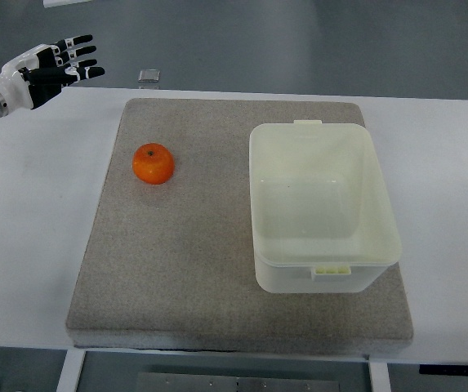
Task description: Put orange in box with left hand
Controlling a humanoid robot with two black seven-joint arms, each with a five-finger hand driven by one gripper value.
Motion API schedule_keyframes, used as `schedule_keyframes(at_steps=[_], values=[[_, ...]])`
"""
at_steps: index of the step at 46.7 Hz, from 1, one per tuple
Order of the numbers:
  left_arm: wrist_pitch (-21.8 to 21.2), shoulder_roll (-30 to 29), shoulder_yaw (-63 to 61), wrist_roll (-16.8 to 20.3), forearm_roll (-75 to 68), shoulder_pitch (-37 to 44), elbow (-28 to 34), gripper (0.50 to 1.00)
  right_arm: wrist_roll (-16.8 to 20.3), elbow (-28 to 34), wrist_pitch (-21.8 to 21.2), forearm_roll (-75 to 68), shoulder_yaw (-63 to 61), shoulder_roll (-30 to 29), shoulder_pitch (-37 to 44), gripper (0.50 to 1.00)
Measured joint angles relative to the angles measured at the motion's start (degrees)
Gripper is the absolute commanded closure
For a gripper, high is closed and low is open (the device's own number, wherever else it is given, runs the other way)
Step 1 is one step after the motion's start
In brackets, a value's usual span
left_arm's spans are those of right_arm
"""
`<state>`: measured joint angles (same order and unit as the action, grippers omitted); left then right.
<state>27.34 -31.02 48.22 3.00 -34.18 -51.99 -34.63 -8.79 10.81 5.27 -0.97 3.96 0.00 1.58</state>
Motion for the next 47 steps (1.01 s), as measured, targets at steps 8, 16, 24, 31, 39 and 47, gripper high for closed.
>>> schedule_keyframes(at_steps=[8,16,24,31,39,47], values=[[-0.35,-3.24,-0.5,0.73,-6.31,-0.03,-3.86,0.508,0.0,0.0,0.0,0.0,0.0,0.0,0.01,0.568],[-0.36,-6.0,-1.97,0.79,-13.67,0.54,-9.9,0.508,0.0,0.0,0.0,0.0,0.0,0.0,0.0,0.568],[-0.37,-7.74,-2.88,0.79,-20.63,1.32,-15.92,0.508,0.0,0.0,0.0,0.0,0.0,0.0,0.0,0.568],[-0.37,-7.21,-3.3,1.04,-28.65,1.88,-19.54,0.508,0.0,0.0,0.0,0.0,0.0,0.0,0.0,0.568],[-0.37,-5.34,-3.4,1.36,-39.1,1.94,-22.22,0.508,0.0,0.0,0.0,0.0,0.0,0.0,-0.01,0.568],[-0.37,-5.08,-5.34,1.4,-47.65,1.82,-25.82,0.508,0.0,0.0,0.0,0.0,0.0,0.0,0.01,0.568]])
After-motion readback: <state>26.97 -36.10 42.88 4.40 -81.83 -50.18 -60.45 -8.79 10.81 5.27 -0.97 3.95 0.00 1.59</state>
